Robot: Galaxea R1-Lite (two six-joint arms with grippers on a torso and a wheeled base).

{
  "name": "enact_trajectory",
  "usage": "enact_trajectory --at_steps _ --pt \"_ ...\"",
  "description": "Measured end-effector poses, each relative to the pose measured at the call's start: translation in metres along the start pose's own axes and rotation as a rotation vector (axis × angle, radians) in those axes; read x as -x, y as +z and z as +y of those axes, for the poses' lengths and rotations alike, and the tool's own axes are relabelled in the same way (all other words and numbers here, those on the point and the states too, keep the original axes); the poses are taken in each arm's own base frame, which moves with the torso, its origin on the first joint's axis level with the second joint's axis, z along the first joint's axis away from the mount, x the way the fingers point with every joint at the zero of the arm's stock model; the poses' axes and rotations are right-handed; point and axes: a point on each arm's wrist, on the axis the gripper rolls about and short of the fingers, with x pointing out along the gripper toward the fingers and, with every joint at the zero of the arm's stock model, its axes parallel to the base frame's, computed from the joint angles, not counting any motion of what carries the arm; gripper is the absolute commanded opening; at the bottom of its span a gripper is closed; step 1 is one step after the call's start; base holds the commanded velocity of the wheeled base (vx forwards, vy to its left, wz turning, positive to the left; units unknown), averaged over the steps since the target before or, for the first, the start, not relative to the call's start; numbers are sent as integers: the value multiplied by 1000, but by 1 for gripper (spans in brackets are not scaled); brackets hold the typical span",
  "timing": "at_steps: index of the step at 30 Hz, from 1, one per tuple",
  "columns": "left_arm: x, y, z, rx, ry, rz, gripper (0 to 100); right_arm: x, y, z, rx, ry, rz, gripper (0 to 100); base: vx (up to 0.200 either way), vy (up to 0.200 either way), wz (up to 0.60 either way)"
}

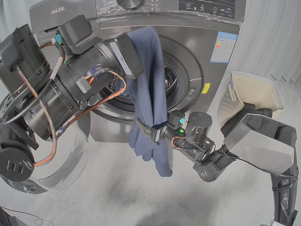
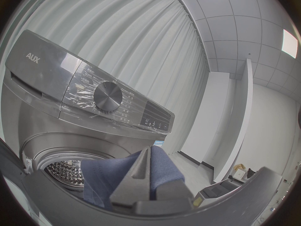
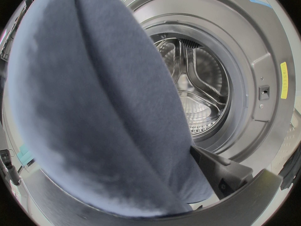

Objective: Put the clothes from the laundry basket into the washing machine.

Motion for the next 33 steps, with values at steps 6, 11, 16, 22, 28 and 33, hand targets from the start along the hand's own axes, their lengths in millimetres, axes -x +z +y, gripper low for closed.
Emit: enact_trajectory --at_steps 6,11,16,22,28,33 --pt "3 0 12 -16 40 0 0 -3 -3 -5 -2 -10 -6 0 0 0 0" --pt "8 -4 31 -42 103 17 0 4 5 -15 2 -35 -1 0 0 0 0" --pt "23 -27 51 -55 164 117 0 16 25 -21 7 -53 -20 0 0 0 0" --pt "46 -66 63 -40 192 285 0 24 51 -15 4 -47 -68 0 0 0 0" --pt "68 -111 77 -18 238 469 0 32 79 0 -9 -27 -128 0 0 0 0" --pt "75 -136 88 -10 273 545 0 37 91 5 -13 -19 -152 0 0 0 0"
